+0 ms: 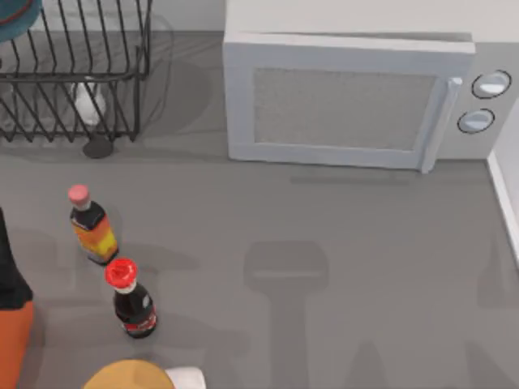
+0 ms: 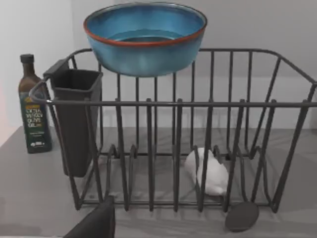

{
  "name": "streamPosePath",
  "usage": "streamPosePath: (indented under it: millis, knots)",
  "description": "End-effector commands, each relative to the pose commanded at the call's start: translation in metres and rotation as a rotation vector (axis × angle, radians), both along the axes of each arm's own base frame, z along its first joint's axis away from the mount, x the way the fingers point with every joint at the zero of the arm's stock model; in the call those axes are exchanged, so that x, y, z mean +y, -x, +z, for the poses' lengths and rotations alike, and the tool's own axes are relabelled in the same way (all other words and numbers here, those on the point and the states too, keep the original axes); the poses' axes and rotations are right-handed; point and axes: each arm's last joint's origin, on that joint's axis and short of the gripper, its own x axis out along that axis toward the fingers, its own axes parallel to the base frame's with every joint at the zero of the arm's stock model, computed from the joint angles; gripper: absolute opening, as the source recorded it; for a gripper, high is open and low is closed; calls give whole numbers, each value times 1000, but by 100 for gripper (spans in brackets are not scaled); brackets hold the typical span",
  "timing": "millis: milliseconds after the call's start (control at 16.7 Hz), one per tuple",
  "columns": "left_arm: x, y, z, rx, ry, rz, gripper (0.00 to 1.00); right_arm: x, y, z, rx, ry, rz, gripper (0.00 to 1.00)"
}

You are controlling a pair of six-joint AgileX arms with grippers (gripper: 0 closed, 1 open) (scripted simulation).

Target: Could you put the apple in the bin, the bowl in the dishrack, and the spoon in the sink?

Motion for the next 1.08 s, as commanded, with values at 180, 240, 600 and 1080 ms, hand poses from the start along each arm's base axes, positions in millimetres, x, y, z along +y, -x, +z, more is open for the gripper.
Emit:
streamPosePath:
  millis: [180,240,600,1080]
  knots:
    - [0,0,0,0,0,0,100,-1,-1,3,33,31,-10,100]
    - [0,0,0,0,0,0,100,-2,-1,5,67,61,-18,100]
    - [0,0,0,0,0,0,100,-15,-17,29,450,427,-22,100]
    - [0,0,0,0,0,0,100,-56,-72,48,1078,989,453,100]
